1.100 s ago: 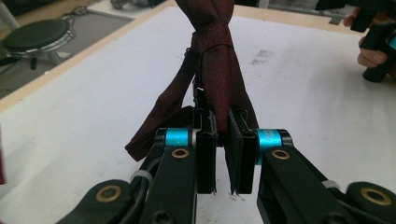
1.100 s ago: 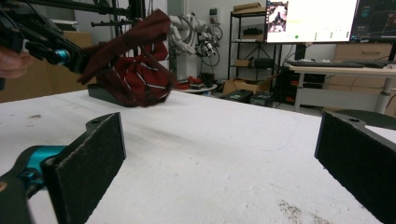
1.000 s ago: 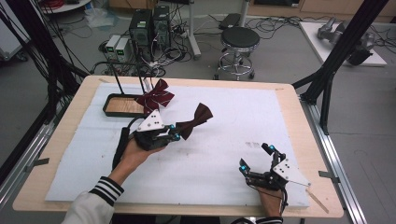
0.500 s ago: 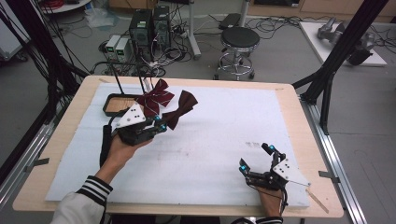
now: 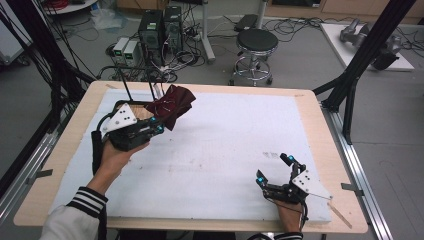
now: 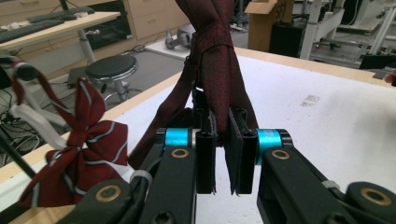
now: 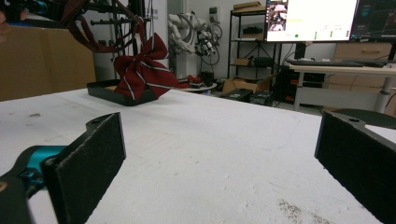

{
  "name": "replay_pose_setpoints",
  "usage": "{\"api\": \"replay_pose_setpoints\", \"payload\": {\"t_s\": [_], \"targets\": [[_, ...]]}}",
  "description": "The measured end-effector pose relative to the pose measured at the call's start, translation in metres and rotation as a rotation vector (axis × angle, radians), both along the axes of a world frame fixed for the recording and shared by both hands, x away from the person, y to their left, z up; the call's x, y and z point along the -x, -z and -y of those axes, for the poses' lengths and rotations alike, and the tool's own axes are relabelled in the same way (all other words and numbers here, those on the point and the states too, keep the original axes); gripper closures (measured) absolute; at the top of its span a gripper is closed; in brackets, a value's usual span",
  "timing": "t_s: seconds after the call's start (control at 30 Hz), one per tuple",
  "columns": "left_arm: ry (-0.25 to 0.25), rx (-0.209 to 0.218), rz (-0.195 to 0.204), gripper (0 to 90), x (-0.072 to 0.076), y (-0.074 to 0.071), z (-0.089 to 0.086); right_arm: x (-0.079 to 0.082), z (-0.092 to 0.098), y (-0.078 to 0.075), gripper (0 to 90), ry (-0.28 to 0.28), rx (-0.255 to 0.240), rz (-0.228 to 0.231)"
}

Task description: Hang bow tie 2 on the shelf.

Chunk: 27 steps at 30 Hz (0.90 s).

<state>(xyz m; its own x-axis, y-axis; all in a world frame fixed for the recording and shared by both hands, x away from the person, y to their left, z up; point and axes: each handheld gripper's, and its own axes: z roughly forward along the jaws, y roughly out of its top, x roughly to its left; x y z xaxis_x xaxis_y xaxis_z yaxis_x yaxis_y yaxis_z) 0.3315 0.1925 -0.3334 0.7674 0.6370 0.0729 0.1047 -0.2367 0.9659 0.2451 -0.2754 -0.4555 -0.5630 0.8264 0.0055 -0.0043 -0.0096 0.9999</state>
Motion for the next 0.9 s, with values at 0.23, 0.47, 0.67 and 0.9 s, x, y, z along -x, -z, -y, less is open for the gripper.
{"api": "replay_pose_setpoints", "payload": {"t_s": [0.23, 0.47, 0.67, 0.9], "targets": [[-0.032, 0.01, 0.019, 82.8, 0.0, -0.005, -0.013, 0.0, 0.0, 0.0, 0.8, 0.0, 0.0, -0.005], [-0.076, 0.019, 0.038, 82.8, -0.003, -0.011, -0.028, 0.0, 0.0, 0.0, 0.8, 0.0, 0.0, -0.006], [-0.133, 0.037, 0.053, 82.8, -0.01, -0.015, -0.043, 0.0, 0.0, 0.0, 0.8, 0.001, -0.001, -0.006], [-0.182, 0.049, 0.059, 82.9, -0.018, -0.015, -0.056, 0.0, 0.0, 0.0, 0.8, 0.0, -0.001, -0.006]]}}
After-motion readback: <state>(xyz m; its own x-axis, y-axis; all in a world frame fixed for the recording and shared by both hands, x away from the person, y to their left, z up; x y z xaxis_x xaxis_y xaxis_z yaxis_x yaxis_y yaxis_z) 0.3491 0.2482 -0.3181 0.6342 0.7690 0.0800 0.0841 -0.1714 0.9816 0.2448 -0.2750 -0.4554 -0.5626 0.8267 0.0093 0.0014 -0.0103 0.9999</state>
